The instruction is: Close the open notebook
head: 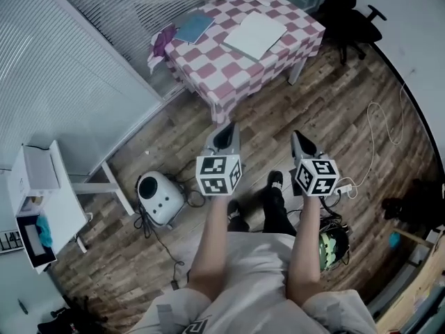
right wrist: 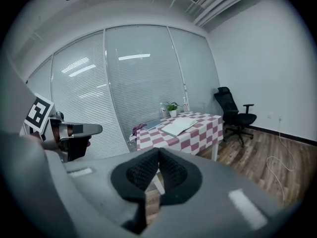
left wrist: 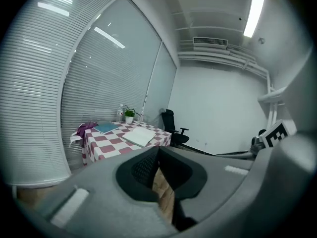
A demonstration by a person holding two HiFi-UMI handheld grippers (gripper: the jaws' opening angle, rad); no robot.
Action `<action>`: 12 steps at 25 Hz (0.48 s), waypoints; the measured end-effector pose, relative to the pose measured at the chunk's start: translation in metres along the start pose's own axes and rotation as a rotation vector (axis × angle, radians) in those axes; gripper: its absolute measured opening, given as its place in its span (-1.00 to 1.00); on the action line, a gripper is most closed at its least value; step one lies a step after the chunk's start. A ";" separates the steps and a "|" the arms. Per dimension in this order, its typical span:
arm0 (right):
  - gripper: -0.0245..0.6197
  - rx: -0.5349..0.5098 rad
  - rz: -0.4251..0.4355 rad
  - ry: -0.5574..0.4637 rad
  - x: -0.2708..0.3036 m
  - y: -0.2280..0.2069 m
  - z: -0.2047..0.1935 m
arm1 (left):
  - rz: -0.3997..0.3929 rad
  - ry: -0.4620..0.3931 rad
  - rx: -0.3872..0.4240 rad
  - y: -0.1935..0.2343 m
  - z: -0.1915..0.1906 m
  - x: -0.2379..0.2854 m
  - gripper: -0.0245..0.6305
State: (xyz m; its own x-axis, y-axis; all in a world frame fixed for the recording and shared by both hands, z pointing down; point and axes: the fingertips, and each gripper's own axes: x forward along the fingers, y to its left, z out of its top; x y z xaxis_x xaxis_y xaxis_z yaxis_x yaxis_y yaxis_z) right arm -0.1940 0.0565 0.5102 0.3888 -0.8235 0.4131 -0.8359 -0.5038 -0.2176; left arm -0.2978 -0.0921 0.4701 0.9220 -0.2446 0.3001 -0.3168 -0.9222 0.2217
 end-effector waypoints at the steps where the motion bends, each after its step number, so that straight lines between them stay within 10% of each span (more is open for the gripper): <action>1: -0.92 -0.007 0.017 0.000 0.010 -0.002 0.006 | 0.014 -0.008 0.001 0.003 0.006 0.007 -0.90; 12: -0.92 -0.068 0.122 -0.039 0.085 -0.082 0.091 | 0.122 -0.025 0.036 -0.020 0.048 0.115 -0.90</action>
State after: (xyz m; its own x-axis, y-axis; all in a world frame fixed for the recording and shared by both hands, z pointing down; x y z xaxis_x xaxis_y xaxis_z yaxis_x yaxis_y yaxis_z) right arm -0.0578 0.0044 0.4826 0.2960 -0.8878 0.3523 -0.9019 -0.3812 -0.2029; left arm -0.1747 -0.1160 0.4561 0.8826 -0.3624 0.2994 -0.4190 -0.8952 0.1517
